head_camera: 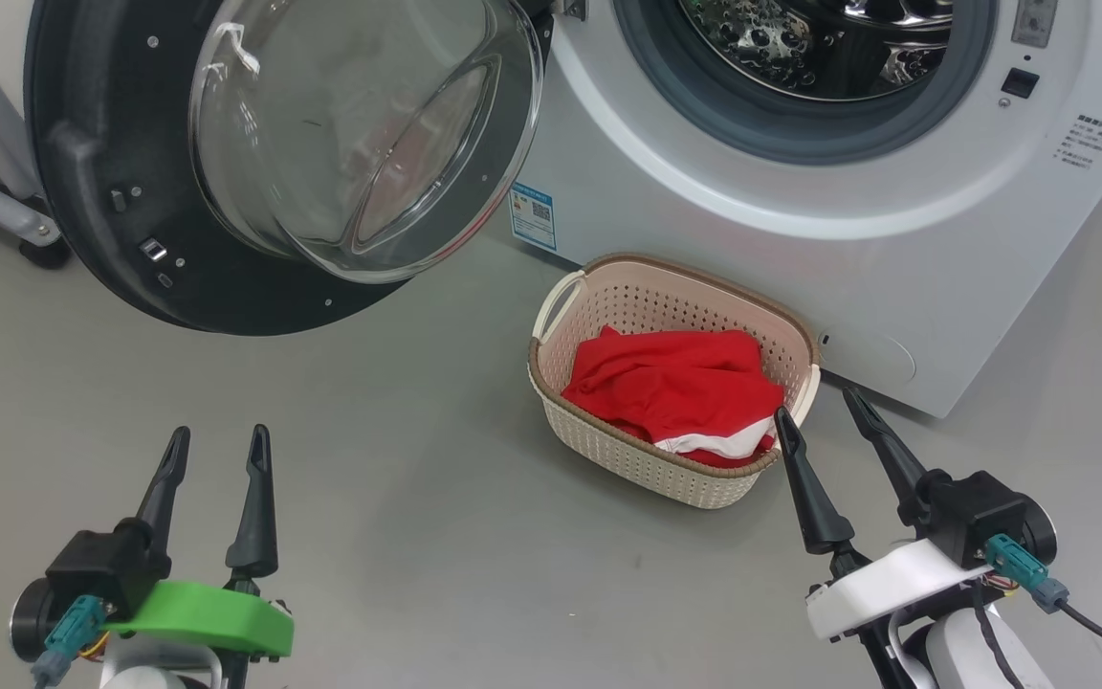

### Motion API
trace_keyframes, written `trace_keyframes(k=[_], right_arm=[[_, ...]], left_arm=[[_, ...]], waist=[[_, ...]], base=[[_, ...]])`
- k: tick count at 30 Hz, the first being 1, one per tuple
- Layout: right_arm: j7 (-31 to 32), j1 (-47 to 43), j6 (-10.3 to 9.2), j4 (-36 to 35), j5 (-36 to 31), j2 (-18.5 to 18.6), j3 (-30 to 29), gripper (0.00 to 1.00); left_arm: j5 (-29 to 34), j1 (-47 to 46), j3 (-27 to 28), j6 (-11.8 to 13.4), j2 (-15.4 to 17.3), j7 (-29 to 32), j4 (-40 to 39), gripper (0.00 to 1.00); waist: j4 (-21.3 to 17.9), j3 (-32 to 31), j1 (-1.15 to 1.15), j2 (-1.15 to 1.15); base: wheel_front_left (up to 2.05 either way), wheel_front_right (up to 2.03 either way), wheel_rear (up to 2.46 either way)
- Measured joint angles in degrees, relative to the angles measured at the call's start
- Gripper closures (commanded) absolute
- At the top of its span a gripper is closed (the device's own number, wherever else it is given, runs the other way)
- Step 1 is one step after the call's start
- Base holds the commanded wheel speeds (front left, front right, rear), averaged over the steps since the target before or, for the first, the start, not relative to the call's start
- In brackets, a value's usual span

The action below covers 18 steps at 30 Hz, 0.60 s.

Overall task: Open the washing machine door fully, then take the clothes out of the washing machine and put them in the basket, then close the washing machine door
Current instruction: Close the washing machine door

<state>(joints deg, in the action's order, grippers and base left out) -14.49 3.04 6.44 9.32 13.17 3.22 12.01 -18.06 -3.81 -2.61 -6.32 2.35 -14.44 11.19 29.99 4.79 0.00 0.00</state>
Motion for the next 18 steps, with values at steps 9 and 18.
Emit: trace_keyframes(k=[9,18], right_arm=[[0.00,0.01,0.04,0.67,0.08,-0.01,0.99,0.00],[0.00,0.01,0.04,0.89,0.42,-0.02,1.05,0.00]], left_arm=[[0.02,0.28,0.78,0.04,-0.02,0.00,-0.51,0.00],[0.49,0.40,0.80,0.04,-0.02,0.00,-0.79,0.00]], waist=[[0.67,-1.00,0.00,0.00],[0.54,-1.17,0.00,0.00]], base=[[0.00,0.00,0.00],[0.00,0.00,0.00]])
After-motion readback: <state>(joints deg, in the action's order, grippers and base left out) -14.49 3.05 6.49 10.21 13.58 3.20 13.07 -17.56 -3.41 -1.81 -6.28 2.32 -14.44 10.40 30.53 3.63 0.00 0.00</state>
